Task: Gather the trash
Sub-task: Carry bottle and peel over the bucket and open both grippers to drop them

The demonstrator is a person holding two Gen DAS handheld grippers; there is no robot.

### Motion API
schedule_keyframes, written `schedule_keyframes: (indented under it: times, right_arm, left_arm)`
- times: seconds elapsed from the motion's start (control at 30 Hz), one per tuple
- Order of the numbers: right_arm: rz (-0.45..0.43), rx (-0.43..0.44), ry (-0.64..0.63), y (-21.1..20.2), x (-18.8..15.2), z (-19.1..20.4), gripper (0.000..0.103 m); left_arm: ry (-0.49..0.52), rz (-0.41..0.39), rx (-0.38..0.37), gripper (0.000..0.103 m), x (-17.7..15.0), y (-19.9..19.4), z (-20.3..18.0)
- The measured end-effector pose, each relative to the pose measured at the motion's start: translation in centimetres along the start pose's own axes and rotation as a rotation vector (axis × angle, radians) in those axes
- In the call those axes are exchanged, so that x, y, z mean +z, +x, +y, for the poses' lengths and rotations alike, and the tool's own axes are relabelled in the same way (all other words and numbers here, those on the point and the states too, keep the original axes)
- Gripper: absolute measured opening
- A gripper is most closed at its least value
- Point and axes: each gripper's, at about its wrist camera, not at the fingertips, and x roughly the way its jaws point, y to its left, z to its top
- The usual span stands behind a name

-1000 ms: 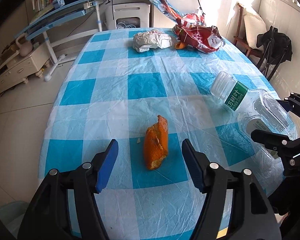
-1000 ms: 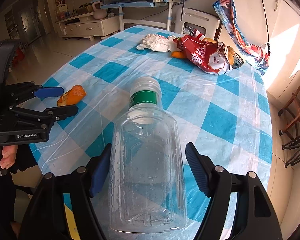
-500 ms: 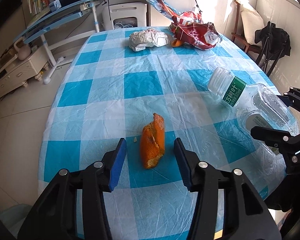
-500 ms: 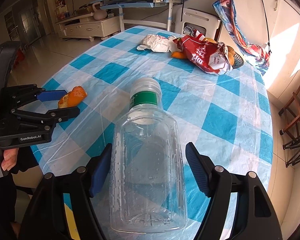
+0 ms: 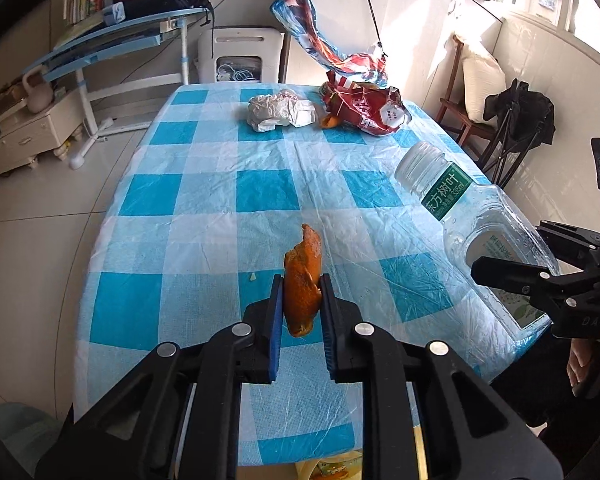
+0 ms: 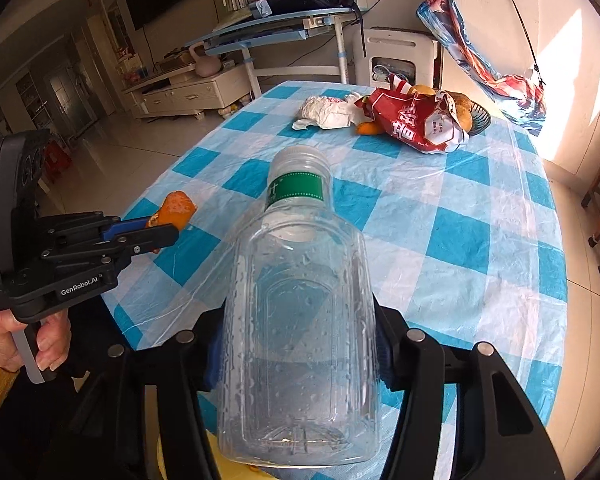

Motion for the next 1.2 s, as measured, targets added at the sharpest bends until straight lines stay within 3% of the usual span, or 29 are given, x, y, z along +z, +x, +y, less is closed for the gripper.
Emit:
schedule_keyframes:
  times: [0.2, 0.37, 0.57, 0.77, 0.9, 1.2]
  right_arm:
    - [-0.058, 0.084, 0.053, -2.7, -3.1, 2.6, 0.056]
    - [-0.05, 0.13, 0.06, -4.2, -7.2, 6.0, 0.056]
    - [0.046, 0.131, 0.029, -3.9, -11.8, 9.8, 0.056]
    - [0.208, 0.033, -0.022, -2.1, -14.6, 11.1, 0.057]
    - [0.09, 0.001, 0.068, -4.5, -13.7, 9.3, 0.069]
    - [-0.215, -0.024, 0.326, -9.6, -12.6, 4.2, 0.078]
  left_arm:
    - [-0.03, -0.024, -0.027, 0.016, -2.2, -2.3, -0.3]
    - [-0.057, -0.026, -0.038, 0.016, -4.3, -3.9, -0.2]
    - [-0.071, -0.012, -0.04, 0.016, -6.9, -5.1, -0.4]
    - [-0.063, 0.01, -0.048, 0.016, -9.9, -6.6, -1.3]
    - [-0.059, 0.044, -0.064, 0.017, -11.8, -7.2, -2.2]
    - [0.104, 0.238, -0.048, 0.017, -15.9, -4.6, -7.3]
